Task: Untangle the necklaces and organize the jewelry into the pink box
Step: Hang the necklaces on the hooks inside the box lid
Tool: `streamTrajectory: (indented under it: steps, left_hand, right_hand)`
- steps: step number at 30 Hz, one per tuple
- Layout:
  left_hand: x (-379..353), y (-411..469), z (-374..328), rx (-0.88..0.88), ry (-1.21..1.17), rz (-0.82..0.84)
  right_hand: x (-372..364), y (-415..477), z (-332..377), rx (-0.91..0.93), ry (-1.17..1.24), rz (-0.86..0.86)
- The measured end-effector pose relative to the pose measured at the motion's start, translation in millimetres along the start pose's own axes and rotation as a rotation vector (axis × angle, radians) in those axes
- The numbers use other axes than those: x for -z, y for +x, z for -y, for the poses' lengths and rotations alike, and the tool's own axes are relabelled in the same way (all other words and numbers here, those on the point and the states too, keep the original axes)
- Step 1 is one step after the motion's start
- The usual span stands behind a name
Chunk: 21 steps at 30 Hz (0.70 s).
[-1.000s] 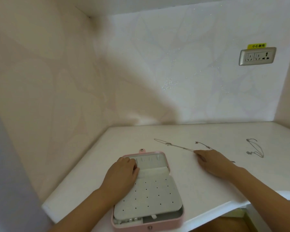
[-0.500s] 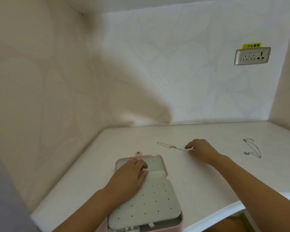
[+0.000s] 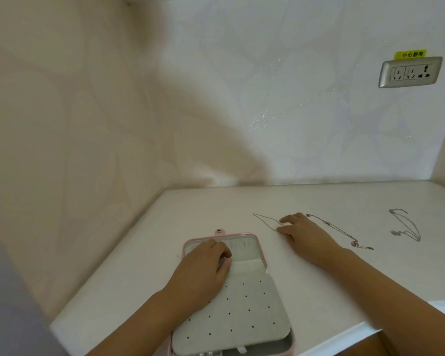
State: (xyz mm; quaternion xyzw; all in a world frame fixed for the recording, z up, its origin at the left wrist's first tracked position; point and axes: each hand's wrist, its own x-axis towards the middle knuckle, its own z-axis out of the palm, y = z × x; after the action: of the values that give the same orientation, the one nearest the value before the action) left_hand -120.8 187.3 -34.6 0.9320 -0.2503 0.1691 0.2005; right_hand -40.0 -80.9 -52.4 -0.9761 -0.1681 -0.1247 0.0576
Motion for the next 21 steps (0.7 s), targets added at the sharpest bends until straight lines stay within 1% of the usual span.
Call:
streamTrajectory:
  steps: [2, 4, 5, 7, 9, 11, 14, 17, 21]
  left_hand:
    - [0.7, 0.2, -0.9, 0.005, 0.003, 0.003]
    - [2.3, 0.5, -2.4, 0.011, 0.006, 0.01]
    - [3.0, 0.5, -3.3, 0.013, 0.009, 0.015]
    - [4.3, -0.3, -4.8, 0.02, 0.01, 0.027]
    - [5.6, -1.5, -5.9, 0.032, 0.011, 0.03]
    - [6.7, -2.8, -6.8, 0.043, 0.041, 0.016]
    - [7.6, -4.8, -7.1, 0.062, 0.079, -0.008]
    - [9.1, -6.6, -7.6, 0.064, 0.074, -0.018]
    - [12.5, -6.4, -8.9, 0.029, 0.024, 0.018]
  right_hand:
    - [5.6, -7.5, -0.8, -0.011, 0.12, -0.041]
    - [15.5, -14.2, -2.2, -0.096, 0.328, -0.017]
    - [20.7, -16.5, -2.8, -0.118, 0.377, 0.009]
    - [28.4, -18.2, -0.8, -0.114, 0.328, 0.09]
    - [31.0, -18.2, 5.5, -0.091, 0.192, 0.144]
    - [30.2, -18.9, 11.7, -0.087, 0.072, 0.161]
    - [28.8, -26.2, 17.4, -0.1, 0.06, 0.171]
    - [33.2, -36.2, 23.4, -0.155, 0.202, 0.182]
    - [49.8, -44.9, 29.1, -0.229, 0.591, 0.121]
